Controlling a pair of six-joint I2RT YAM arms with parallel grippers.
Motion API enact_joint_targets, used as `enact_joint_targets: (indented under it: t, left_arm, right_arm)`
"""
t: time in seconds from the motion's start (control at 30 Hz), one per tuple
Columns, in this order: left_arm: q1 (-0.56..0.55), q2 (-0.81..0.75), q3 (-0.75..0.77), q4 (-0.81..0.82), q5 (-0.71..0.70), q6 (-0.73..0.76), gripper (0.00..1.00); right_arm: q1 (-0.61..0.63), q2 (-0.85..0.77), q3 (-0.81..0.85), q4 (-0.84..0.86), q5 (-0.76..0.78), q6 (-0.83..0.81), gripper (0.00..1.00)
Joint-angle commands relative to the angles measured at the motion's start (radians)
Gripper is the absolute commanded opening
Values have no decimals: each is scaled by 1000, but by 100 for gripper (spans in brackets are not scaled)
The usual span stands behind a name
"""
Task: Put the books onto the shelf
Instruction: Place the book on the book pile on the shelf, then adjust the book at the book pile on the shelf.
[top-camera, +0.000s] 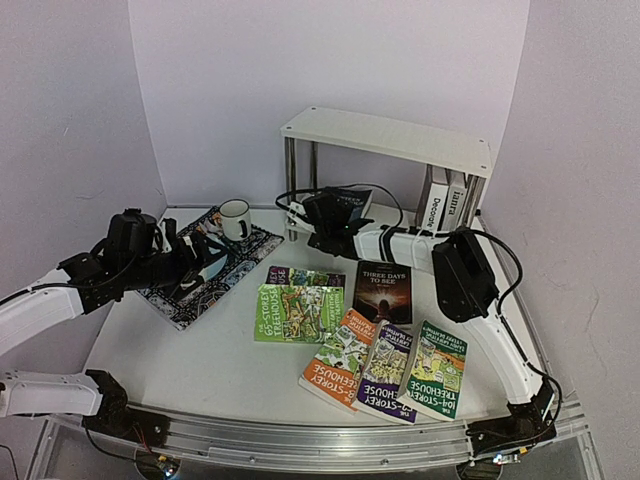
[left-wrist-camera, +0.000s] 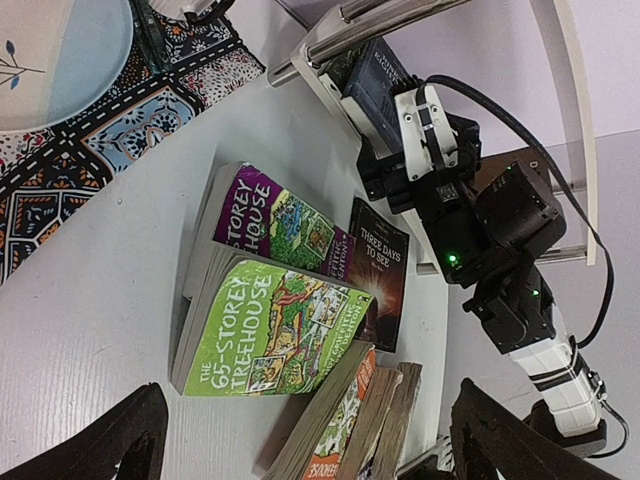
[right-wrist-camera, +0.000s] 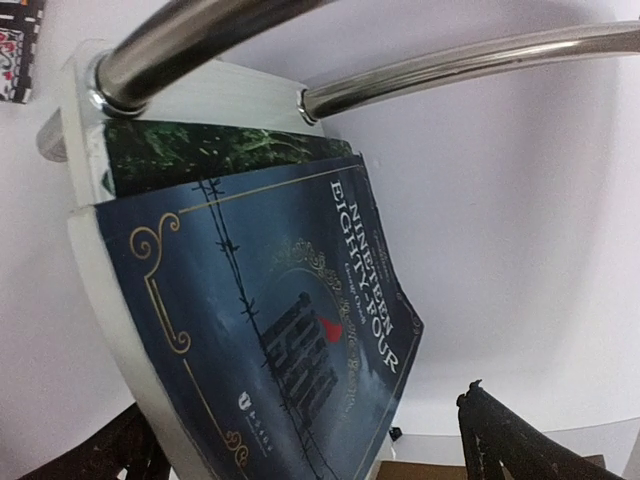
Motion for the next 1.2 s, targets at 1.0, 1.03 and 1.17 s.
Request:
enact_joint_targets:
  t: [1.0,1.03,1.17]
  left_arm:
    - [4,30,48,34,4,53,100]
    - [4,30,48,34,2,56,100]
    - [4,28,44,34,-4,63,100]
  right_arm:
    - [8,-132,-72,-232,-332,237,98]
    - [8,-138,-79,-232,-341,243,98]
    - [9,-170,-116,-229,-382,273,98]
